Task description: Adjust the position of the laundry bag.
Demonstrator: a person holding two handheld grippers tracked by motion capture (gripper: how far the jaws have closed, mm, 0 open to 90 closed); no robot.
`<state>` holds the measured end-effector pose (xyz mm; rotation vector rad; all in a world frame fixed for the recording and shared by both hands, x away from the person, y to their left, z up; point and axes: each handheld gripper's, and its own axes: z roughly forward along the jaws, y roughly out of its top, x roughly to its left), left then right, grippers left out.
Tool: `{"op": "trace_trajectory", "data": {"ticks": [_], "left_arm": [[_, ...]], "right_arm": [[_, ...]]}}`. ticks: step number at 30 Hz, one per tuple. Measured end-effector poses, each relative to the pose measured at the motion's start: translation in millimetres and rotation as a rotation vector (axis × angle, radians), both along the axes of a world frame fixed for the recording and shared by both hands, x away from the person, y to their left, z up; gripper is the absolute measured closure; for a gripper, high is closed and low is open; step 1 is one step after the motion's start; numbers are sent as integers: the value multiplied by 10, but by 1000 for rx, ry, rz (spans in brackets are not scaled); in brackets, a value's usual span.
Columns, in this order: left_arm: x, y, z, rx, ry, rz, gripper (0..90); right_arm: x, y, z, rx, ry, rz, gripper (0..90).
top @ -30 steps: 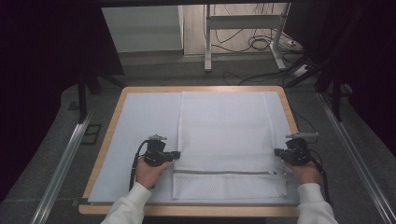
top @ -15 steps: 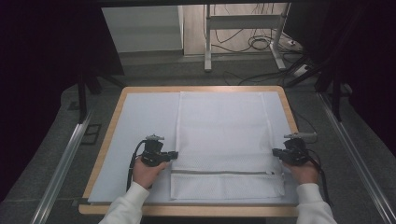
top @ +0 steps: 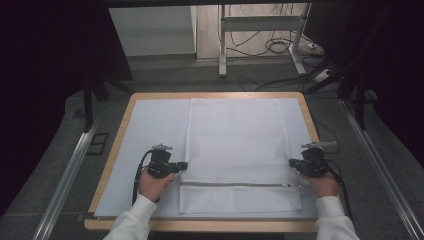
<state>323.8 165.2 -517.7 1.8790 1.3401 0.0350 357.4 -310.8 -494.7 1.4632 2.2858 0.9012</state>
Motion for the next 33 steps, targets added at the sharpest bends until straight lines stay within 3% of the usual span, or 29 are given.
{"op": "trace_trajectory", "data": {"ticks": [33], "left_arm": [[-67,162,25,6,1,9,893]], "right_arm": [[3,156,-31,-6,8,33,879]]}}
